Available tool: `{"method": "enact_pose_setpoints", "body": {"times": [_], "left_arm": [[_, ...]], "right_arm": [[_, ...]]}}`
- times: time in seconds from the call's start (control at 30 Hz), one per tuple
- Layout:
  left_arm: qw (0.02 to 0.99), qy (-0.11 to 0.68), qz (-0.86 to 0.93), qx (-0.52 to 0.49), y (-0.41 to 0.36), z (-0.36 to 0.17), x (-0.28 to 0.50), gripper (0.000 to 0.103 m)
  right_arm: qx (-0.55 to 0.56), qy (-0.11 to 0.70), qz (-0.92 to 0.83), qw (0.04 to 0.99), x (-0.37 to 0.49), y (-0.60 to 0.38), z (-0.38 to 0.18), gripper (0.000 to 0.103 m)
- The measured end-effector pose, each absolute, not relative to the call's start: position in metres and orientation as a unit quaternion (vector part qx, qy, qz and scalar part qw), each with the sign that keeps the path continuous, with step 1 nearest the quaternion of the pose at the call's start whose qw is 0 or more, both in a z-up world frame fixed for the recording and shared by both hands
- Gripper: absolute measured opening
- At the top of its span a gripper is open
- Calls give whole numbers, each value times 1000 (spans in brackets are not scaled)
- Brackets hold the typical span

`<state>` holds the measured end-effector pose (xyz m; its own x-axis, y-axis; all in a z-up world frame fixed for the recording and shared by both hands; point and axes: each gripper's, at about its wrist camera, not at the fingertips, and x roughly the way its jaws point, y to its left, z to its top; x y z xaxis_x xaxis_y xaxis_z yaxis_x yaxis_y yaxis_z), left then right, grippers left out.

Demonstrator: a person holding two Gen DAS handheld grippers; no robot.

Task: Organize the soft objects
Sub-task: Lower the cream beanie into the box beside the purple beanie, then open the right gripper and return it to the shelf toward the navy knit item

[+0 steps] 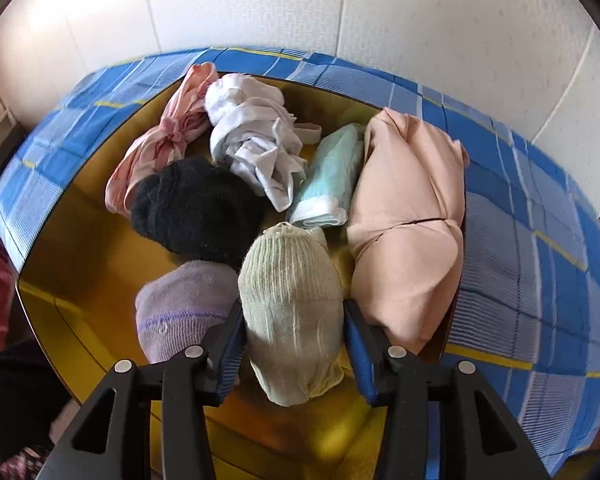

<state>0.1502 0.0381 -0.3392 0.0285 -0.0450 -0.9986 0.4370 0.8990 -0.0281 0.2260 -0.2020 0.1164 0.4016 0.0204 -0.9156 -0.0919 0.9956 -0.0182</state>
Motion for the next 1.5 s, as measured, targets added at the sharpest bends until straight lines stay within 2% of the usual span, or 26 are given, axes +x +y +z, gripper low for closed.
{"method": "enact_pose_setpoints", "body": {"times": [0.23, 0.57, 0.93, 1.1, 1.3, 1.5], "left_arm": [[703, 675, -171, 148, 37, -337, 150, 41], [703, 674, -170, 150, 33, -341, 150, 41], [704, 674, -169, 145, 32, -342, 150, 39], [705, 675, -163, 142, 35, -341, 151, 39], [705, 674, -162, 148, 28, -341, 148, 39], [705, 674, -163, 147, 27, -340, 148, 39]], "right_arm": [[-51, 519, 36, 852, 212, -195, 132, 54], [-36, 493, 51, 868, 178, -202, 152, 54], [-39, 446, 161, 880, 74, -194, 166, 54], [-39, 472, 210, 855, 31, -182, 133, 54], [19, 563, 186, 805, 21, -184, 53, 54], [20, 665, 156, 730, 25, -169, -22, 54]]}}
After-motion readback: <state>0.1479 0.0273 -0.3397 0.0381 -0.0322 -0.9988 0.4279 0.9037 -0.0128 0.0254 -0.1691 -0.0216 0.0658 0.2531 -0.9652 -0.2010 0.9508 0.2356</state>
